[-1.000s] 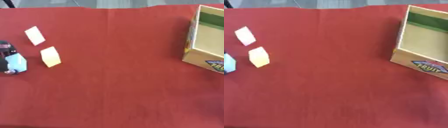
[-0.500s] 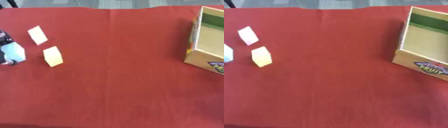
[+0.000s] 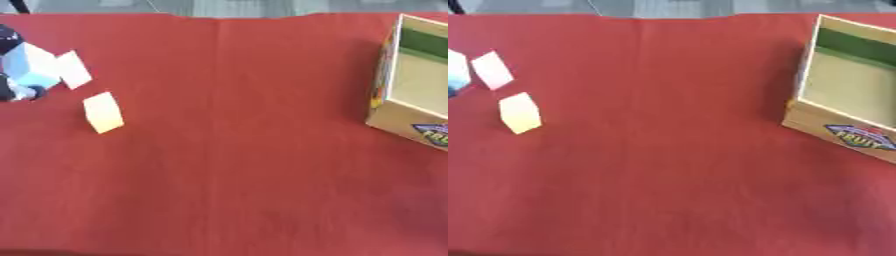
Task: Pick up the objects with one hand, pass them to the other hand, and then place them into the box on the other side of the table.
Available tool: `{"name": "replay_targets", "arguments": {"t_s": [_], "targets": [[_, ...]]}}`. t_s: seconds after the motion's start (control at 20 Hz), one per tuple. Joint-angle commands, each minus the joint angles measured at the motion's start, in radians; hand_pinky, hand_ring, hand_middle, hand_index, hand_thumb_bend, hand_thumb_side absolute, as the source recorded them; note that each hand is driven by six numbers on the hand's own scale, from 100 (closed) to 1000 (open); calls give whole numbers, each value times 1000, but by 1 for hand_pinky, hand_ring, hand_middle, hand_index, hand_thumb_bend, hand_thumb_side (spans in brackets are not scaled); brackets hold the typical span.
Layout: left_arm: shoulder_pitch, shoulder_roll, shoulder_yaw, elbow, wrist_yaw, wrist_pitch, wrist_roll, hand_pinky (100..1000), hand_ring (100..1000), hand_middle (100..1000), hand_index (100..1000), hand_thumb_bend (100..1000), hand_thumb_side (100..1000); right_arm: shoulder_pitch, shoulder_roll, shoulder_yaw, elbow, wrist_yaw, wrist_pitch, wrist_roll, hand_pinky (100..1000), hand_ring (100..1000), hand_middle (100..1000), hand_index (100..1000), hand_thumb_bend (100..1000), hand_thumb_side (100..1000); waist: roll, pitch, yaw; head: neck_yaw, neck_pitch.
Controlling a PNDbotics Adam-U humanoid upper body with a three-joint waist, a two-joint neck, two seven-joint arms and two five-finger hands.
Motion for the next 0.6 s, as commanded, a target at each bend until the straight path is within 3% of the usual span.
{"name": "replay_targets", "arguments": {"t_s": [0.05,0.15,0.2,0.25,0.6], "targets": [[-8,-7,9,-73,28,16,45,717,636,513,487,100,100,-12,-56,21,-22,-29,-22,34,1000,1000,928,1000,100,470,-5,-15,-1,-13,-18],[-11,-37,4,-94,31,24,68,715,633,509,484,100,100,-23,-71,33,-22,-44,-37,50,1000,1000,928,1000,100,470,-11,-13,-2,-20,-24],[-12,-49,1,-101,32,26,77,706,631,509,484,100,100,-26,-77,37,-22,-52,-43,55,1000,1000,925,1000,100,523,-14,-12,-3,-23,-26],[-14,-61,-2,-106,38,28,85,696,629,507,483,100,100,-30,-85,41,-22,-60,-52,60,1000,1000,927,1000,100,470,-17,-11,-4,-28,-29],[-38,-149,-49,-124,-38,8,111,685,623,502,480,100,100,-55,-134,79,-22,-103,-103,99,1000,1000,924,1000,100,470,-36,-8,-12,-73,-45]]}}
